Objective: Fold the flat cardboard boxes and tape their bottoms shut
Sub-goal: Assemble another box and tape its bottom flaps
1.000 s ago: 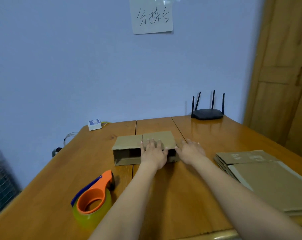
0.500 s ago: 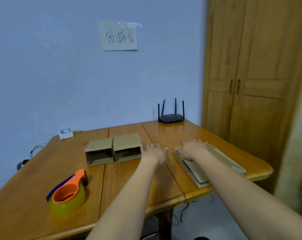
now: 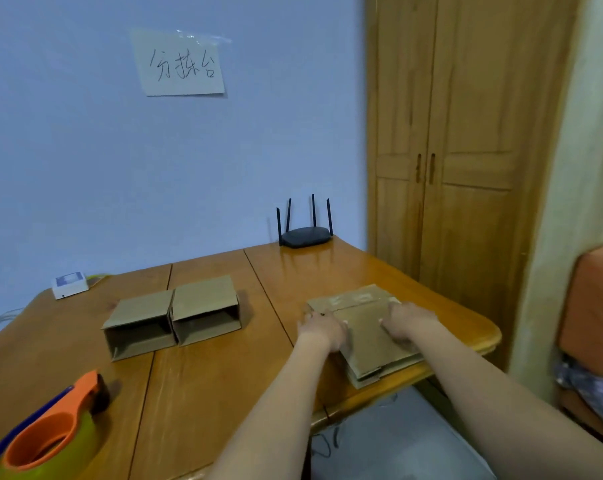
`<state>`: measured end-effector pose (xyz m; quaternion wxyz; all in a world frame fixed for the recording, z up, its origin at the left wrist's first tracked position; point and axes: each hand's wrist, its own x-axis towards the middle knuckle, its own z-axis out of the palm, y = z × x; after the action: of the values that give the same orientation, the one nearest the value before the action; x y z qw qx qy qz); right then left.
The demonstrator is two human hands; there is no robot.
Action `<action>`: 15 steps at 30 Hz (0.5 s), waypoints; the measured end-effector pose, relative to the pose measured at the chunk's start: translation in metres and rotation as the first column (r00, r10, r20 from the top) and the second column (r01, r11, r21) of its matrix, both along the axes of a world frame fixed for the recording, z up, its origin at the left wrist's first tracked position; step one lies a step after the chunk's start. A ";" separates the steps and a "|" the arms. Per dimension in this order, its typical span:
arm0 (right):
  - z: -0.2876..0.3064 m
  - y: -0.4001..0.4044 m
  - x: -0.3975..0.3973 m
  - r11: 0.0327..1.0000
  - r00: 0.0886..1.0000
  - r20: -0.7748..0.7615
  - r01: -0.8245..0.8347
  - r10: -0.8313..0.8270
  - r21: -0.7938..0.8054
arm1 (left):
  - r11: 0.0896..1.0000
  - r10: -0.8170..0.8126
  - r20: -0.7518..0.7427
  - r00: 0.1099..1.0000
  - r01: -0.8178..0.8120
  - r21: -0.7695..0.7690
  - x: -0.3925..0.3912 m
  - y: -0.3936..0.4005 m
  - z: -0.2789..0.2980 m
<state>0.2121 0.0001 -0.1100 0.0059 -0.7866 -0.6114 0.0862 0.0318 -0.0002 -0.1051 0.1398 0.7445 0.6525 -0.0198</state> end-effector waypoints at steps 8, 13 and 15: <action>-0.013 0.017 0.008 0.985 0.961 -0.242 0.158 -0.136 0.073 | 0.998 0.066 0.219 0.973 -0.060 -0.038 0.004 0.018 -0.023; 0.009 0.017 -0.001 0.931 0.912 -0.330 0.314 -0.242 0.187 | 0.997 0.076 0.316 0.946 -0.067 -0.038 -0.002 0.017 -0.018; 0.023 0.016 -0.006 0.898 0.885 -0.379 0.374 -0.271 0.231 | 0.998 0.067 0.334 0.940 -0.068 -0.009 -0.008 0.009 -0.008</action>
<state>0.2058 0.0162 -0.0875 0.2432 -0.8415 -0.4661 0.1242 0.0240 0.0087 -0.1127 0.2480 0.7146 0.6444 0.1123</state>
